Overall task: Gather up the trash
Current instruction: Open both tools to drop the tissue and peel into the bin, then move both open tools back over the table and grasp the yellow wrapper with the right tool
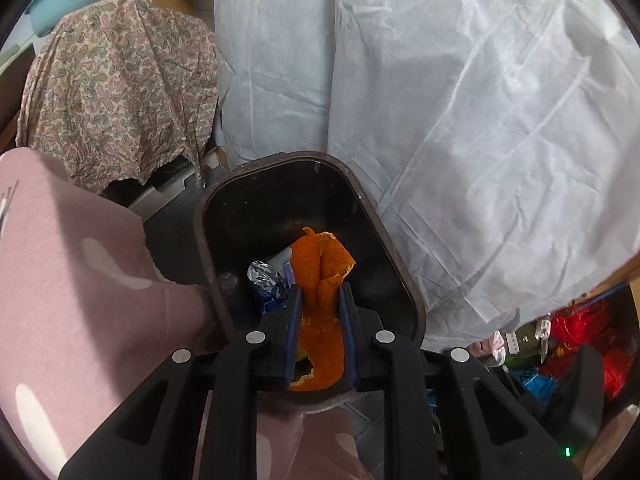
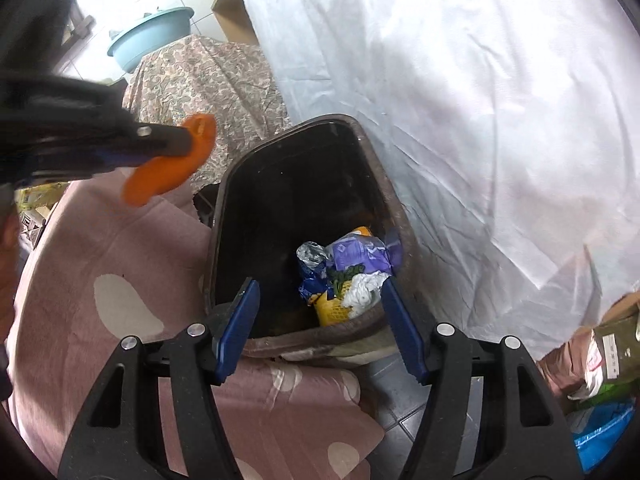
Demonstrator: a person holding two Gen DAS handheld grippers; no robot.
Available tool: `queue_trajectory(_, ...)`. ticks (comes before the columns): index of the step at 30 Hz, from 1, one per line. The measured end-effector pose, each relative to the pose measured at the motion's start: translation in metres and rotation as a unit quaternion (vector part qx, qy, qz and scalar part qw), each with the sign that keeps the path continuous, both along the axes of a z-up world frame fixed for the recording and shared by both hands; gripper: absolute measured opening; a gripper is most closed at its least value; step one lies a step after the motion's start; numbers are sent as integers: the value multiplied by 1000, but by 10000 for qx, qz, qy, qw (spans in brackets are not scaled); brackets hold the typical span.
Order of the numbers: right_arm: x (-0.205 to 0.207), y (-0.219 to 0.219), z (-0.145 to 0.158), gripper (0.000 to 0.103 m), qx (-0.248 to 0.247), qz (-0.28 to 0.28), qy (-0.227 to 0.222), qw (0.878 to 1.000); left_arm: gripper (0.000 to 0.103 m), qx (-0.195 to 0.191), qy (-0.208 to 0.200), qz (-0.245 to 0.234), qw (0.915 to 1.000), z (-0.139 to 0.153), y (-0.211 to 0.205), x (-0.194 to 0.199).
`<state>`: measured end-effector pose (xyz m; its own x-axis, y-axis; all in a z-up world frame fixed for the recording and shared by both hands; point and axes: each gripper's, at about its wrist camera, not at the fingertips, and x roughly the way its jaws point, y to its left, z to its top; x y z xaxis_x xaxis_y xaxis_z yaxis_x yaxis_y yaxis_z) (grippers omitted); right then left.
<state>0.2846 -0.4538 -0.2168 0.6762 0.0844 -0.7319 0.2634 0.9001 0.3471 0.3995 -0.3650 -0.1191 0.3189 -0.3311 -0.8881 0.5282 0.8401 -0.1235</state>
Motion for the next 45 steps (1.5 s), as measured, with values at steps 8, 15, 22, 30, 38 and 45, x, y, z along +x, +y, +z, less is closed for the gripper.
queue_trajectory(8, -16, -9, -1, 64, 65, -99, 49, 9999, 58, 85, -25, 153, 9998, -6, -13, 14)
queue_trajectory(15, -27, -8, 13, 64, -58, -41, -56, 10000, 75, -224, -356, 153, 9990, 19, 6, 0)
queue_trajectory(22, -31, 9, 37, 69, -70, 270, -254, 9993, 86, -419, -1049, 118, 9935, 57, 55, -41)
queue_trajectory(30, -17, 60, 81, 71, -255, 1118, -551, 9919, 93, -463, -1623, 416, 9848, 82, 135, -74)
queue_trajectory(38, -3, 132, 119, 77, -625, 2004, -765, 9747, 93, -567, -1625, 1136, 9785, 85, 227, -85)
queue_trajectory(45, 5, 185, 137, 77, -773, 2541, -791, 9608, 93, -330, -1780, 1485, 9722, 80, 290, -100)
